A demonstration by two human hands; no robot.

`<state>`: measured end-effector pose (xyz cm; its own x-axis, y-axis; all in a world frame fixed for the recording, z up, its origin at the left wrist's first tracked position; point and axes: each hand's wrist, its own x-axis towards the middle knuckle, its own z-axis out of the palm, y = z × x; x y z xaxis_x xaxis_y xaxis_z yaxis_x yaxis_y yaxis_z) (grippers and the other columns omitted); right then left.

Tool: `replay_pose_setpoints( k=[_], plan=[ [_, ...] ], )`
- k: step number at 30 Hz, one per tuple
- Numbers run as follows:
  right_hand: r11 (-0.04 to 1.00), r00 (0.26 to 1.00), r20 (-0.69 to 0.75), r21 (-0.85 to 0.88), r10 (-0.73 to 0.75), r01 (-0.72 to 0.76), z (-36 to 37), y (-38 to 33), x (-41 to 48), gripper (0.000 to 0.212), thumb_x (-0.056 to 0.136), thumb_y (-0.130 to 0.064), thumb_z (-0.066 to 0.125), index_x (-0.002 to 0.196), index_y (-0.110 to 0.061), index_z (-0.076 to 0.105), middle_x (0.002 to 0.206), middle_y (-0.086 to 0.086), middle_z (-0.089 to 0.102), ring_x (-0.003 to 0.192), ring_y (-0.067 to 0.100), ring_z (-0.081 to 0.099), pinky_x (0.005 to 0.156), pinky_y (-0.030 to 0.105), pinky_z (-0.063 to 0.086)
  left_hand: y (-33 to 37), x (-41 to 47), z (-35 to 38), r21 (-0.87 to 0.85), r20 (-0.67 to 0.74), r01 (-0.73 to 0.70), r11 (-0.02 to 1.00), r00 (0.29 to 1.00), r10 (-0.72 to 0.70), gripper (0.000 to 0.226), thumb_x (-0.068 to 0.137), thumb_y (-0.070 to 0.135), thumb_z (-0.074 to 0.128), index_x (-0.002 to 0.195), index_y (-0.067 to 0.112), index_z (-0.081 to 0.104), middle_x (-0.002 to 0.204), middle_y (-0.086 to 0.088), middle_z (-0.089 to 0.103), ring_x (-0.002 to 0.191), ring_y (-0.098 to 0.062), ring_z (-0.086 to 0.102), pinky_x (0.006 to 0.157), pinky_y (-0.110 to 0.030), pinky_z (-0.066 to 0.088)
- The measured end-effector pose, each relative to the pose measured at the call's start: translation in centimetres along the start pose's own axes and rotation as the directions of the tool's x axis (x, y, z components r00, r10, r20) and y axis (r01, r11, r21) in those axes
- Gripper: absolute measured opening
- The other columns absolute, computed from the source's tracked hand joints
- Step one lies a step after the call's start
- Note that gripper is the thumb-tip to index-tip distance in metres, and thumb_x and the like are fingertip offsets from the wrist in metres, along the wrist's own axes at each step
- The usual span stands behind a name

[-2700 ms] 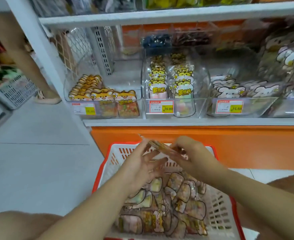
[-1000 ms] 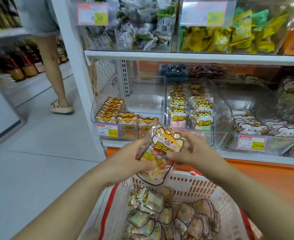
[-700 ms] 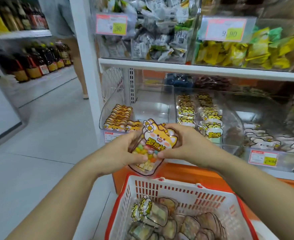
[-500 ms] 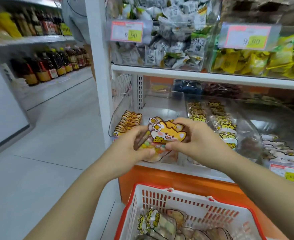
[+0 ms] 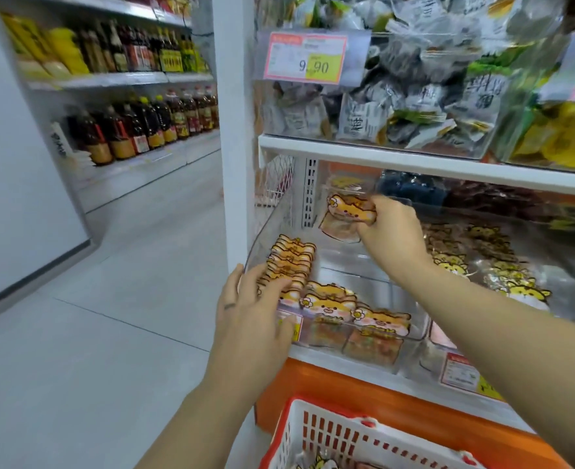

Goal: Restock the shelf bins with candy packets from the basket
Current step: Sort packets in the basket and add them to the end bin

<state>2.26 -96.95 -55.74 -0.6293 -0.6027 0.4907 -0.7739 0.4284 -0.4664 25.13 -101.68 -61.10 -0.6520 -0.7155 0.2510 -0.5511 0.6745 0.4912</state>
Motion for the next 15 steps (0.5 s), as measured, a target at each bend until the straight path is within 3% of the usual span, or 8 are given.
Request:
replay_pose_setpoints(
  k=[5,9,12,15],
  plan=[
    [0.993,0.986,0.167,0.119,-0.002,-0.019,4.8,0.3,3.2,0.043,0.082,-0.014,0.076,0.123,-0.013,0.064,0.117,0.006,0.07,0.109,0.027,0.063,0.091,0.033,0.049,-0.2,0.6,0.8,-0.059,-0.045,-0.011,0.998,0.999,0.008,0.051,0.097,0.035,0.056,0.145,0.041,0.039,0.159,0.014,0.019,0.149,-0.013,-0.002,0.125,-0.038,0.014],
    [0.985,0.934,0.356,0.161,-0.004,-0.057,7.5,0.9,4.7,0.048,0.079,-0.019,0.081,0.122,-0.012,0.062,0.115,0.009,0.068,0.101,0.028,0.065,0.086,0.044,0.057,-0.6,0.8,1.0,-0.023,-0.022,-0.012,1.0,1.0,0.012,0.054,0.098,0.034,0.052,0.146,0.045,0.031,0.16,0.019,0.01,0.148,-0.01,-0.006,0.125,-0.038,0.015],
    [0.973,0.868,0.495,0.216,-0.04,-0.079,8.8,1.4,4.9,0.047,0.084,-0.019,0.078,0.127,-0.015,0.06,0.115,0.007,0.063,0.099,0.025,0.064,0.069,0.044,0.063,-1.3,0.9,1.7,-0.058,-0.066,-0.079,0.995,0.995,0.075,0.06,0.084,0.026,0.069,0.139,0.04,0.047,0.156,0.009,0.032,0.145,-0.022,0.018,0.116,-0.049,0.033],
    [0.965,0.832,0.553,0.241,-0.051,-0.101,9.4,1.9,5.1,0.036,0.089,-0.025,0.073,0.122,-0.018,0.062,0.116,0.008,0.063,0.101,0.023,0.063,0.069,0.044,0.063,-2.1,1.0,2.7,-0.059,-0.139,-0.113,0.992,0.985,0.104,0.062,0.071,0.033,0.07,0.13,0.035,0.052,0.145,0.003,0.046,0.134,-0.033,0.044,0.099,-0.054,0.048]
  ],
)
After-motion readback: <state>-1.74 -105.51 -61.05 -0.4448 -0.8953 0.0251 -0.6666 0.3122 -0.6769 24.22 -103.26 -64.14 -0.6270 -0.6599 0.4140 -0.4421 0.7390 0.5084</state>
